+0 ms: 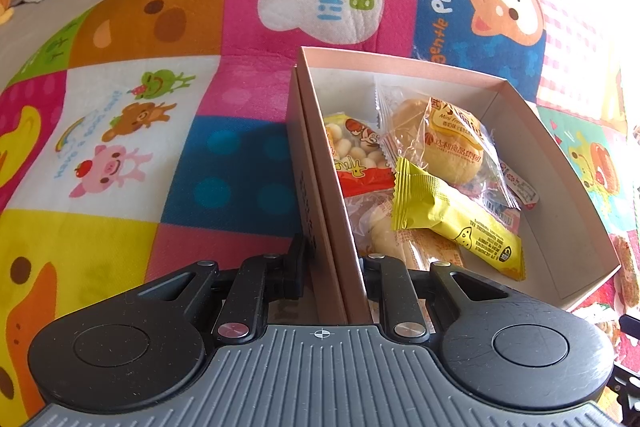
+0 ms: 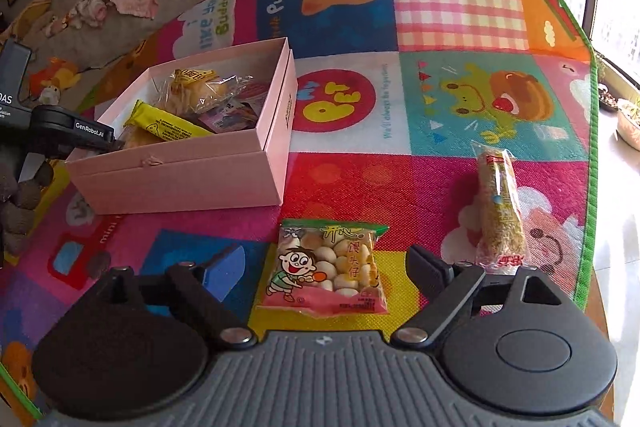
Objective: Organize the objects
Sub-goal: 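Move the right gripper toward the peanut snack bag on the mat, then grasp the white peanut snack bag with the right gripper and lift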
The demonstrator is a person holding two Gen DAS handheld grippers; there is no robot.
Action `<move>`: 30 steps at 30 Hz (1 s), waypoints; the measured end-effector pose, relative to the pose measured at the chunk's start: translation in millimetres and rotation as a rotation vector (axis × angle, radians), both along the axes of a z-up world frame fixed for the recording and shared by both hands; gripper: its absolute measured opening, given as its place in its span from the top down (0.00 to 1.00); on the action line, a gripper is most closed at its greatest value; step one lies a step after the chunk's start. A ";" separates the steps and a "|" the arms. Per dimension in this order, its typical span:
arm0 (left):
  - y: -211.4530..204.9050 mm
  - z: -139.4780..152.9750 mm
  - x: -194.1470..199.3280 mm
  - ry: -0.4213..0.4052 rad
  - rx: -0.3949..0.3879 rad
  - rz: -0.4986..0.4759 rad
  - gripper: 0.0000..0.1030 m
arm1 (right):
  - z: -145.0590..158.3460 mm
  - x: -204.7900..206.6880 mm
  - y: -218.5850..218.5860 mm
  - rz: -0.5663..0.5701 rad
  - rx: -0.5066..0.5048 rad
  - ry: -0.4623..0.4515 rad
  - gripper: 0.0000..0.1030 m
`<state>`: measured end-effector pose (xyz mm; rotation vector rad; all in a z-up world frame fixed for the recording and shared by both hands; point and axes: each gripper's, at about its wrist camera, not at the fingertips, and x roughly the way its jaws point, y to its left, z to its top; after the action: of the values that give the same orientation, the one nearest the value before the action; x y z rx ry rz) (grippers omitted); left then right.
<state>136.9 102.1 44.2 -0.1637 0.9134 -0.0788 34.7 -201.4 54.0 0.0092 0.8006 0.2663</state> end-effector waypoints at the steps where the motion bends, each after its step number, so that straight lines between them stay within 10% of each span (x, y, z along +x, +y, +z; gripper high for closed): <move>1: 0.5 -0.2 0.1 -0.001 -0.003 0.000 0.80 | -2.9 2.9 3.0 -0.002 -0.007 0.004 0.14; 9: 1.3 -0.6 0.7 -0.001 -0.005 -0.004 0.80 | -13.3 6.2 10.8 -0.007 -0.032 0.012 0.17; 13: 0.3 -0.3 0.7 0.000 -0.003 0.000 0.80 | -9.2 -1.0 15.0 0.019 -0.043 0.008 0.40; 30: 3.3 -1.4 0.3 -0.002 -0.023 0.002 0.80 | 50.1 -51.2 44.8 0.162 0.056 -0.051 0.42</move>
<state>137.2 105.4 42.8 -0.1857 0.9101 -0.0873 -16.5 -156.5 104.2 -0.0102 0.7443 0.4404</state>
